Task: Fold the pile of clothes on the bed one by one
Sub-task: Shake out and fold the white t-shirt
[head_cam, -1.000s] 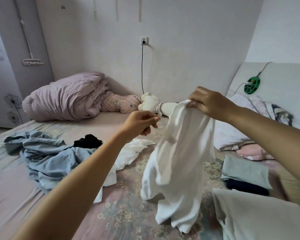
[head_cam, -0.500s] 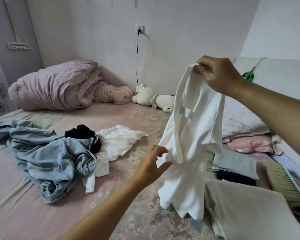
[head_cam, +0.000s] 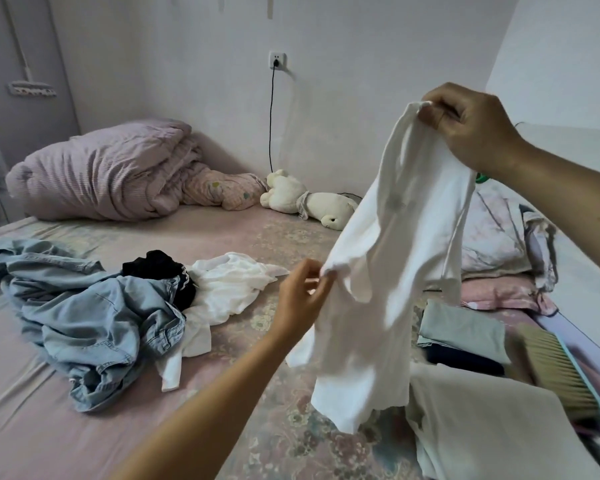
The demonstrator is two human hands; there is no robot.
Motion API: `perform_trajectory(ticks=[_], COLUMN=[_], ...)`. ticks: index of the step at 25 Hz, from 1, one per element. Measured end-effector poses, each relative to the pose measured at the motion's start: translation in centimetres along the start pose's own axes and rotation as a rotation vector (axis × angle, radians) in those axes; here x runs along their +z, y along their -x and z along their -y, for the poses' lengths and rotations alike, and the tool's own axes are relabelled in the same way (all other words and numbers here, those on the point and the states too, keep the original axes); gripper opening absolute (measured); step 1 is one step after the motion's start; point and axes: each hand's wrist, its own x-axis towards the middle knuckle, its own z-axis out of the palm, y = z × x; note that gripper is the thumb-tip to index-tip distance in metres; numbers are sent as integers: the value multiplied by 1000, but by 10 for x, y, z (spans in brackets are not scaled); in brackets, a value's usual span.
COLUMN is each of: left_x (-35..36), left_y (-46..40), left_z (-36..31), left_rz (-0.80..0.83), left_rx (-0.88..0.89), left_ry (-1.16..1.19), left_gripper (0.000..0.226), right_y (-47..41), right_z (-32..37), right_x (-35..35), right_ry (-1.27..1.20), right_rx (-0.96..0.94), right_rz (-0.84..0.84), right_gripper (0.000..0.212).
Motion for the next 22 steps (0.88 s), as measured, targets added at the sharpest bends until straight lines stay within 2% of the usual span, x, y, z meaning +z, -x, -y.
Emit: perform_trajectory(ticks=[3, 6, 8, 11, 14, 17, 19, 22], left_x=[-36, -74, -90, -104, -110, -112, -117, -133], left_y=[-34, -84, -113, -142, -159, -170, -178, -184], left_z=[-24, -51, -68, -96, -123, -150, -161, -173], left_rz=[-195, -279, -238, -136, -35, -64, -62, 146], left_rx=[-40, 32, 84, 122, 120, 159, 171, 94], left_ry=[148, 20, -100, -258, -320, -396, -434, -436], left_gripper=[24, 25, 25, 13, 14, 21, 20, 25], right_y=[15, 33, 42, 49, 51, 53, 53, 53], right_z=[-22, -40, -47, -58, -63, -60, -55, -52], right_x=[-6, -10, -14, -19, -15, -12, -13, -19], right_ry=[-25, 13, 9, -79, -159, -250, -333, -390], right_rx=[152, 254, 260, 278, 286, 288, 311, 339], right_rz=[-21, 76, 164, 186, 122, 25, 26, 87], right_gripper=[19, 17, 16, 19, 14, 9, 10, 10])
